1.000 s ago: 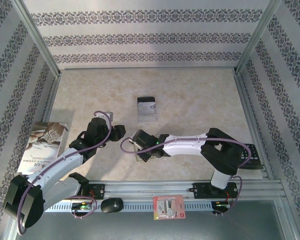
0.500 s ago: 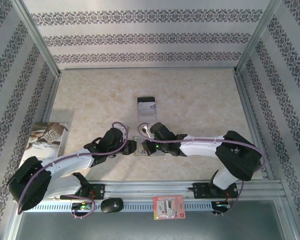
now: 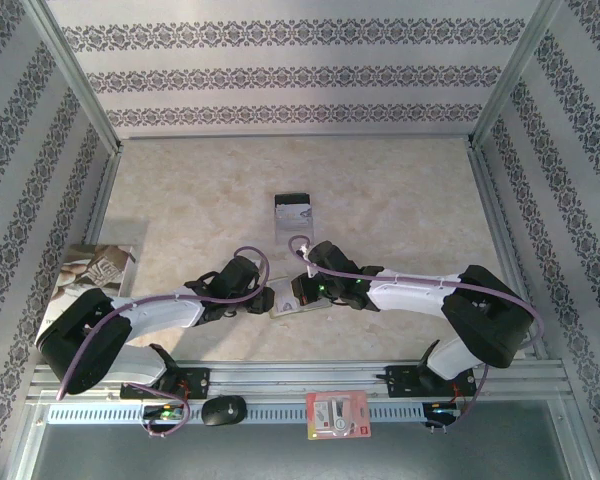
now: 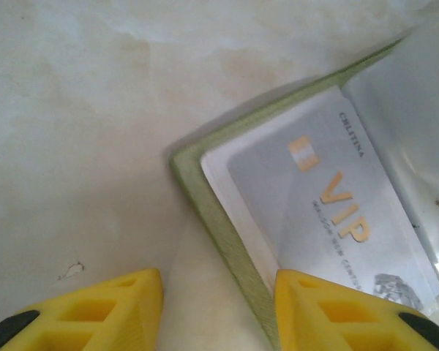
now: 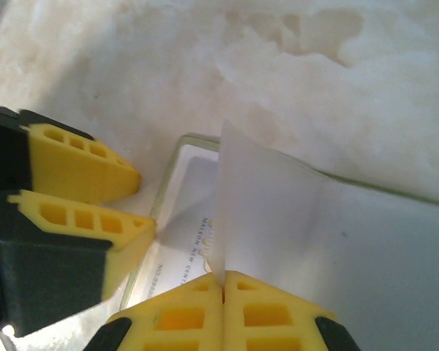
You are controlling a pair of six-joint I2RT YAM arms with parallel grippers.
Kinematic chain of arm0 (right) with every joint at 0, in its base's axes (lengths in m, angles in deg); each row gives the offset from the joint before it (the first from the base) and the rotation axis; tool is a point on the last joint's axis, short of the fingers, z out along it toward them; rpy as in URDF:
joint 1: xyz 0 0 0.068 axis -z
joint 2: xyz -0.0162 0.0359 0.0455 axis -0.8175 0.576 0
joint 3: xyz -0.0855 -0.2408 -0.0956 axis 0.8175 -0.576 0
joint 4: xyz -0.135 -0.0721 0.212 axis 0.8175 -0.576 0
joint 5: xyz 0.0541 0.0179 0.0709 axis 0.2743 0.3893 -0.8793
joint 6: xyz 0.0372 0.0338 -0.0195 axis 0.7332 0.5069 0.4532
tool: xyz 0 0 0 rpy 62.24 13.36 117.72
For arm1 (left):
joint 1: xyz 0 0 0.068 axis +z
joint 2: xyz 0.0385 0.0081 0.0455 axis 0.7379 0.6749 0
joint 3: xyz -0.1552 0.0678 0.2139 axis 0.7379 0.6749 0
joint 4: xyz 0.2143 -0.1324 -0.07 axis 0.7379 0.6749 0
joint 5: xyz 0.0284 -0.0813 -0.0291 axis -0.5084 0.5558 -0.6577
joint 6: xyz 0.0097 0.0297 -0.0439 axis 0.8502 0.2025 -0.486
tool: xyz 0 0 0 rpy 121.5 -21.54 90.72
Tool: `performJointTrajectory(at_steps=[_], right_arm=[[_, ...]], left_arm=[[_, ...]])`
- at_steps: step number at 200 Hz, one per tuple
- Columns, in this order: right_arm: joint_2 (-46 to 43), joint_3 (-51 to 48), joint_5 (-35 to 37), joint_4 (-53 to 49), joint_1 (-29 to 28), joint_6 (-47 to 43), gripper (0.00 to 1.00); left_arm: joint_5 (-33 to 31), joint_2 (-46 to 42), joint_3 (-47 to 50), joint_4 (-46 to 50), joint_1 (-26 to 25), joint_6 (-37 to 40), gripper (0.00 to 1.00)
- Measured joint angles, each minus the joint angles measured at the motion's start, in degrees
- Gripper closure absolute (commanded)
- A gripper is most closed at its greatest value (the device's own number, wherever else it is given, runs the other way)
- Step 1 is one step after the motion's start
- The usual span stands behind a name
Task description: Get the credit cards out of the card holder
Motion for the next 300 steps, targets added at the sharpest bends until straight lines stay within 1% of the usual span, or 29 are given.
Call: performJointTrajectory(at_steps=[10, 21, 36, 61, 72, 83, 117, 138, 164, 181, 219, 233, 251, 275, 293, 300], right_arm=[[0.0, 0.0, 0.6, -1.4, 0.2, 0.7, 1.00], [0.0, 0.0, 1.0, -3.0, 0.8, 1.7, 0.96], [0.0, 0.0, 1.7, -5.2, 1.8, 3.0, 0.87], [-0.6, 0.0, 4.2, -9.0, 2.7, 5.3, 0.67], [-2.3, -0.2, 5.8, -10.7, 2.8, 6.3, 0.63], [-5.1, -0.9, 7.7, -11.9, 3.1, 6.6, 0.61], [-13.9, -3.3, 11.4, -13.9, 4.2, 7.1, 0.62], [-16.0, -3.4, 9.3, -12.7, 4.5, 4.9, 0.62], [-14.3, -1.0, 5.4, -12.5, 4.4, 2.5, 0.62], [-13.3, -0.4, 4.4, -12.0, 4.4, 1.8, 0.62], [-12.4, -0.5, 3.3, -11.5, 4.5, 1.6, 0.62], [-12.2, -0.6, 2.6, -10.8, 4.5, 1.5, 0.62], [-11.3, -0.7, 0.9, -10.2, 4.2, -0.7, 0.62], [-7.9, 0.1, 0.7, -10.7, 2.2, -4.0, 0.61], [-7.4, 0.0, 1.5, -11.4, 1.0, -5.0, 0.61], [-7.4, 0.1, 2.1, -11.7, 0.8, -5.4, 0.59]], left_arm=[[0.0, 0.5, -0.4, 0.4, 0.0, 0.3, 0.56], [-0.1, 1.1, -0.9, 0.8, 0.0, 0.5, 0.56], [-0.3, 1.7, -1.3, 1.1, 0.0, 0.7, 0.56], [-0.5, 2.5, -1.9, 1.7, 0.0, 0.7, 0.56], [-0.4, 2.6, -2.1, 2.1, 0.0, 0.7, 0.56], [-0.4, 2.6, -2.3, 2.3, 0.0, 0.9, 0.56], [0.0, 2.4, -3.7, 4.5, 0.0, 2.2, 0.56], [0.2, 3.2, -4.7, 5.8, 0.0, 3.0, 0.56], [0.4, 3.8, -6.1, 7.7, 0.0, 3.7, 0.56], [1.6, 3.8, -7.5, 8.1, 0.0, 4.5, 0.54], [4.4, 4.2, -13.2, 7.6, -0.4, 5.4, 0.55], [5.5, 5.8, -14.5, 6.6, -0.9, 5.4, 0.56], [6.4, 8.7, -15.0, 5.8, -1.1, 5.4, 0.57], [6.4, 9.3, -14.1, 5.8, -1.1, 5.2, 0.57], [6.4, 8.7, -13.7, 5.7, -1.1, 5.0, 0.57], [6.4, 8.6, -13.7, 5.5, -1.1, 5.0, 0.57]])
